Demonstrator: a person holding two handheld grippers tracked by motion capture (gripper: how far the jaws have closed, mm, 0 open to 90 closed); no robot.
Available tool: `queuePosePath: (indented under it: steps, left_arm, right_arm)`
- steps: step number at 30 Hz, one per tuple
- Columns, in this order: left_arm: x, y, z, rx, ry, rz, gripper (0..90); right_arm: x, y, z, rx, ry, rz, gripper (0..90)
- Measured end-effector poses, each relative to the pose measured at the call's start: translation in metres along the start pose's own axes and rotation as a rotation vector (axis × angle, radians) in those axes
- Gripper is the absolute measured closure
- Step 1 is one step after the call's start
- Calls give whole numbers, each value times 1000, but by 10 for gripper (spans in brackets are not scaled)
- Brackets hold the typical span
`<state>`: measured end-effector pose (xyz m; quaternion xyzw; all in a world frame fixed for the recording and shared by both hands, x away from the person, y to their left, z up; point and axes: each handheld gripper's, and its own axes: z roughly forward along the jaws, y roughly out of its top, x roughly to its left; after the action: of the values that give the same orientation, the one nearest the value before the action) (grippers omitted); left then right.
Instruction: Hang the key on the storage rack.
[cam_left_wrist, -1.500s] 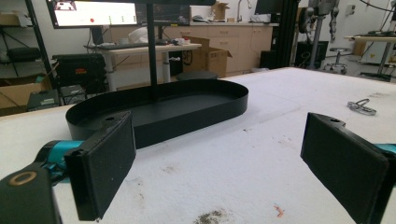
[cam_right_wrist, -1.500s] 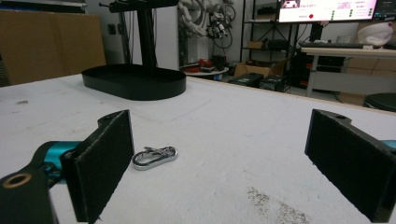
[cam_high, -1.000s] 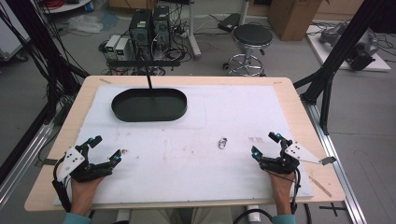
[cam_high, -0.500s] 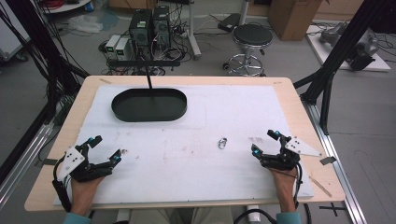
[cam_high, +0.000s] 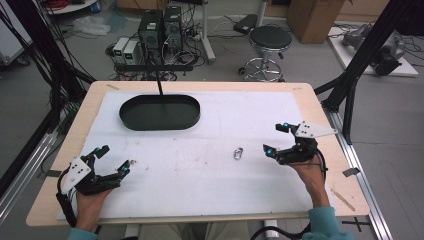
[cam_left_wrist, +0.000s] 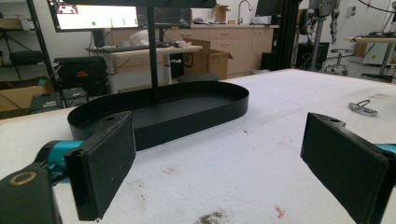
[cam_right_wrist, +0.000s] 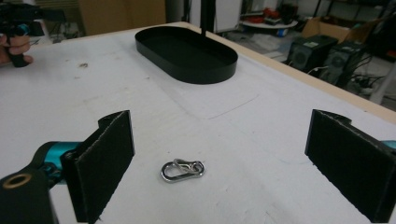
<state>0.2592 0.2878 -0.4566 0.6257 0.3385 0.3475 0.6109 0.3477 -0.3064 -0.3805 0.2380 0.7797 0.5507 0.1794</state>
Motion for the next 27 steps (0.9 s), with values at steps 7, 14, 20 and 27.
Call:
queuePosePath:
  steps: [7, 14, 20, 27]
  left_arm:
    - [0, 0, 0, 2, -1, -2, 107]
    - [0, 0, 0, 3, -2, -1, 107]
    - [0, 0, 0, 3, -3, -1, 107]
    - [0, 0, 0, 2, -5, -2, 107]
  right_arm:
    - [-7, 15, 23, 114, 94, -27, 76]
    - [-7, 24, 49, 233, 156, -109, 76]
    - [-5, 29, 72, 331, 204, -169, 77]
    - [-2, 26, 87, 414, 243, -202, 78]
